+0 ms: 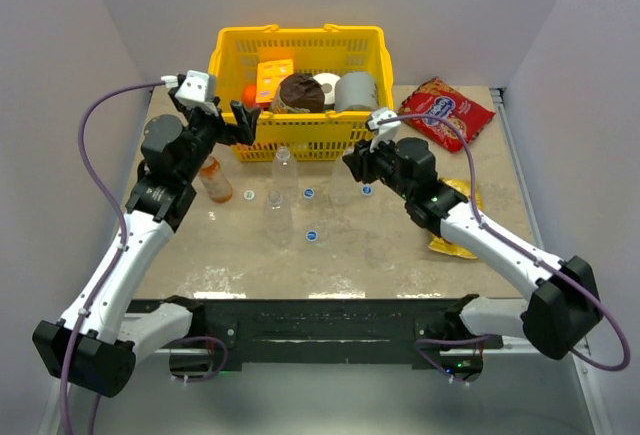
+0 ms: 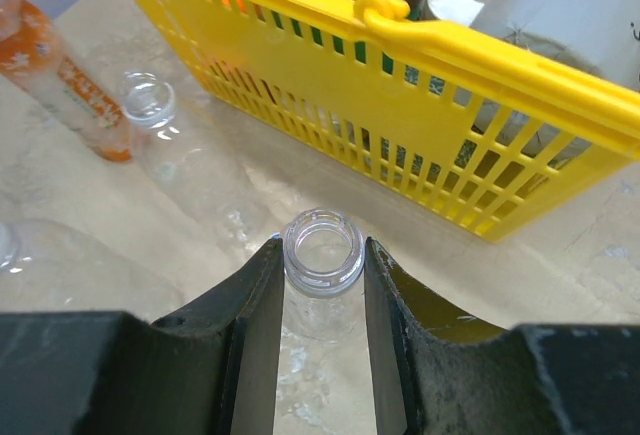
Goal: Unscrew the bottle caps
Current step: Place the plastic bottle at the center of the board.
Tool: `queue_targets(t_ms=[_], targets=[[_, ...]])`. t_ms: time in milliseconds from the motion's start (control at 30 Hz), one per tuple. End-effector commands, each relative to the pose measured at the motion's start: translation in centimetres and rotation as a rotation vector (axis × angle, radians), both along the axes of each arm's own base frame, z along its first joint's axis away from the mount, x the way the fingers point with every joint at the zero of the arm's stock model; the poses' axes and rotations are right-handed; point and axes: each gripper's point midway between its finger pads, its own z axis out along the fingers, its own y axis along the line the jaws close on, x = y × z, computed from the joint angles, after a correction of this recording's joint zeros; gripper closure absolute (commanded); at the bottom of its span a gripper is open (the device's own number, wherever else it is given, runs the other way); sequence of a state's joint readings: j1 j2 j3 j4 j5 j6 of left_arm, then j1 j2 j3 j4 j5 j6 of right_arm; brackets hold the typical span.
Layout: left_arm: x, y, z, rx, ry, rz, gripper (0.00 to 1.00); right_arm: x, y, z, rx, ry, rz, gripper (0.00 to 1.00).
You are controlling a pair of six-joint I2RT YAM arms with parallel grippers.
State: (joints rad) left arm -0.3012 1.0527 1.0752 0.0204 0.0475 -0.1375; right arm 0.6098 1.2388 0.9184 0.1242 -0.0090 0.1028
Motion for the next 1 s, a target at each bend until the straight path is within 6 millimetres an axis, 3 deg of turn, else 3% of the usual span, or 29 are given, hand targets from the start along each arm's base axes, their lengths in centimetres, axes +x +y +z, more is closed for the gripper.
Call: queue_targets(t_ms=[0, 133, 500, 567, 600, 700, 767, 800, 900, 967], targets=[[0.6, 1.2, -0.4, -0.039, -0.002, 0.049, 0.00, 2.6, 0.4, 1.4, 0.011, -0.068, -0.064, 1.00], [0.7, 1.2, -0.9, -0.037, 0.009, 0.049, 0.00, 3.6, 0.7, -0.4, -0.025, -0.035, -0.077, 1.00], [0.7, 1.1, -1.4, -0.027, 0.016, 0.038, 0.00, 4.6, 0.8, -2.2, -0.076, 0.005, -0.098, 0.97], [0.7, 1.1, -1.4, -0.025, 0.015, 0.038, 0.00, 4.5, 0.9, -1.9, -0.073, 0.003, -0.097, 0.84], [0.6, 1.1, -1.4, -0.025, 0.015, 0.036, 0.00, 4.4, 0.9, -1.7, -0.074, 0.004, -0.096, 0.70], [0.6, 1.1, -1.4, -0.022, 0.014, 0.036, 0.00, 4.3, 0.9, -0.9, -0.057, -0.001, -0.090, 0.51], [0.7, 1.1, -1.6, -0.019, 0.018, 0.035, 0.00, 4.3, 1.0, -0.5, -0.047, -0.006, -0.087, 0.47], [0.7, 1.0, -1.6, -0.019, 0.018, 0.033, 0.00, 4.1, 1.1, -0.2, -0.040, -0.007, -0.076, 0.27], [0.7, 1.1, -1.7, -0.017, 0.020, 0.035, 0.00, 4.0, 1.3, 0.3, -0.031, -0.012, -0.069, 0.15], [0.7, 1.0, -1.7, -0.017, 0.020, 0.033, 0.00, 3.9, 1.4, 0.7, -0.022, -0.016, -0.062, 0.12]])
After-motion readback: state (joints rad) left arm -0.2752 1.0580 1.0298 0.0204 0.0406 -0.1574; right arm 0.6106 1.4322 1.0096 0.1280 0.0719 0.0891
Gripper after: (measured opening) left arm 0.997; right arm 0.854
